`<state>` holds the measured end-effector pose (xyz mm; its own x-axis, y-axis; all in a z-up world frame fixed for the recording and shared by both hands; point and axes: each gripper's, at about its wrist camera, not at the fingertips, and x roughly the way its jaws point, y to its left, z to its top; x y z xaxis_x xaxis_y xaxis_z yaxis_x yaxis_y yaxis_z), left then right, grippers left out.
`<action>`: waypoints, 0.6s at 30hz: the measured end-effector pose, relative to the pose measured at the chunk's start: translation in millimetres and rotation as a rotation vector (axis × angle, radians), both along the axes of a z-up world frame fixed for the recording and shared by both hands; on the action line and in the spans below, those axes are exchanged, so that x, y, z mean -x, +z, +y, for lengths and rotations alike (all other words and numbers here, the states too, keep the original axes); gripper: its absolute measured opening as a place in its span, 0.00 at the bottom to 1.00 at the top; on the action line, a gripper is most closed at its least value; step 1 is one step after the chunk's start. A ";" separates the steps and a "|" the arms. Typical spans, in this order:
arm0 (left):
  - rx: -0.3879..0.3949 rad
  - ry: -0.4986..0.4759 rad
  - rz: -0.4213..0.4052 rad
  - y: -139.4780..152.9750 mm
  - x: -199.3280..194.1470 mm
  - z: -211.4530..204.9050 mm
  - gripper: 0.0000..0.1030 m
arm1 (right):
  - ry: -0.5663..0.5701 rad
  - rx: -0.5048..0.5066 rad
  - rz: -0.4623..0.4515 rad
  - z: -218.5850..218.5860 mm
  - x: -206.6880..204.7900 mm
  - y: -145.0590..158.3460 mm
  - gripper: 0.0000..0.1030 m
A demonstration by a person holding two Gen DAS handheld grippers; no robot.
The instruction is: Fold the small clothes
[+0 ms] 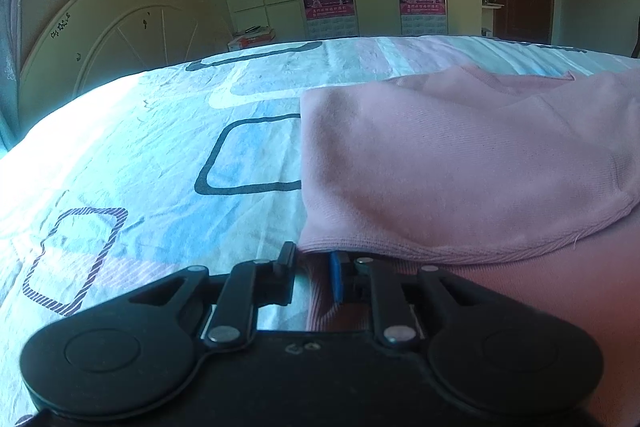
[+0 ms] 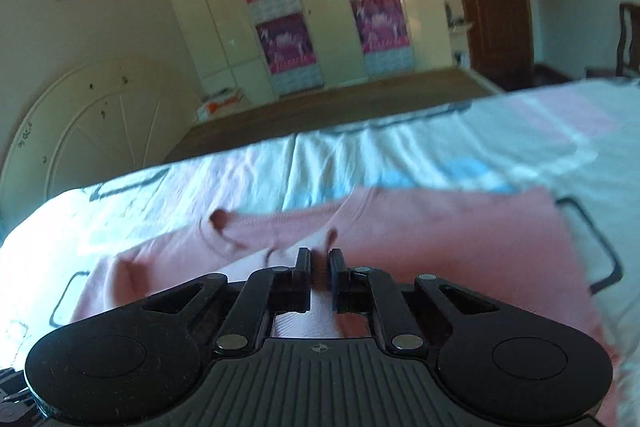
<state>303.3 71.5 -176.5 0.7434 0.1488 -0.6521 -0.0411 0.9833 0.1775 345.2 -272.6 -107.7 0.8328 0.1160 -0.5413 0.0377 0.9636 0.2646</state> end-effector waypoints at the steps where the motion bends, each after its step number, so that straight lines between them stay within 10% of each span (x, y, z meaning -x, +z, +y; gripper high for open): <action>1: 0.003 0.002 0.000 -0.1 0.1 0.4 0.17 | -0.028 0.031 -0.027 -3.7 4.1 3.1 0.01; 7: -0.019 -0.013 0.004 -0.3 1.3 -3.6 0.17 | 0.000 -0.124 0.242 -34.0 -16.6 -46.2 0.12; 10: -0.006 -0.011 0.007 0.3 0.9 -2.0 0.17 | -0.021 -0.170 0.208 -37.6 -11.8 -46.6 0.83; 13: 0.000 -0.008 0.007 0.5 0.6 -1.5 0.17 | 0.013 -0.162 0.208 -29.4 -18.4 -44.9 0.83; 18: -0.001 -0.006 0.006 0.6 0.6 -1.6 0.17 | 0.078 -0.068 0.249 -1.3 -39.9 -52.4 0.41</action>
<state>302.7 69.9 -176.0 0.7402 0.1447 -0.6566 -0.0337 0.9833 0.1787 385.1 -273.9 -160.1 0.6618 0.2176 -0.7174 0.0365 0.9465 0.3208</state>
